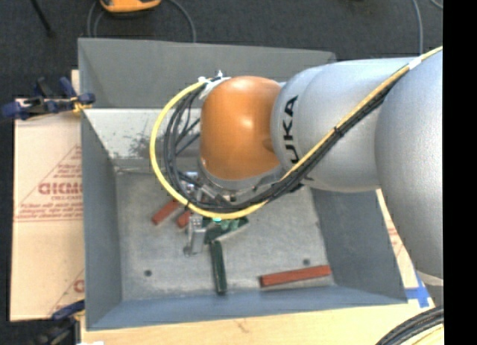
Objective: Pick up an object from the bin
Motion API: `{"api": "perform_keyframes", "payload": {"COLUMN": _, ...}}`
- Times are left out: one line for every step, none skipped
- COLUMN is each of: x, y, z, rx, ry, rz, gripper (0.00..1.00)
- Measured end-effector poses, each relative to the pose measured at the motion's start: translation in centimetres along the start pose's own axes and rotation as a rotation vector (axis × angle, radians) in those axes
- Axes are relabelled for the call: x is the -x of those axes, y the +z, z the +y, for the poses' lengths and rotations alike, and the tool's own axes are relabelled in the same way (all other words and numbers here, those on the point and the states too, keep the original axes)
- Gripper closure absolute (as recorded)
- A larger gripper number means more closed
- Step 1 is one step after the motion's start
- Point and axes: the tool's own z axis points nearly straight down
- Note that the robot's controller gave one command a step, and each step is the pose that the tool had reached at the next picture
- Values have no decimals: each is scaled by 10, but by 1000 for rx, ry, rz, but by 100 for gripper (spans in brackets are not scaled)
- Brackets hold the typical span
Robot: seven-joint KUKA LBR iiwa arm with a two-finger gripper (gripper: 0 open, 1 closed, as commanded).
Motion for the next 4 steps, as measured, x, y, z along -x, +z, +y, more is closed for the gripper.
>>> {"api": "perform_keyframes", "payload": {"x": 2, "y": -4, "z": -1, "rx": 1, "ry": 4, "rz": -7, "gripper": 0}}
{"api": "perform_keyframes", "payload": {"x": 45, "y": 30, "z": -23, "rx": 3, "ry": -57, "rz": -19, "gripper": 0}}
{"api": "perform_keyframes", "payload": {"x": 68, "y": 73, "z": -13, "rx": 0, "ry": 41, "rz": -12, "gripper": 0}}
{"api": "perform_keyframes", "payload": {"x": 61, "y": 91, "z": -43, "rx": 9, "ry": -134, "rz": -17, "gripper": 100}}
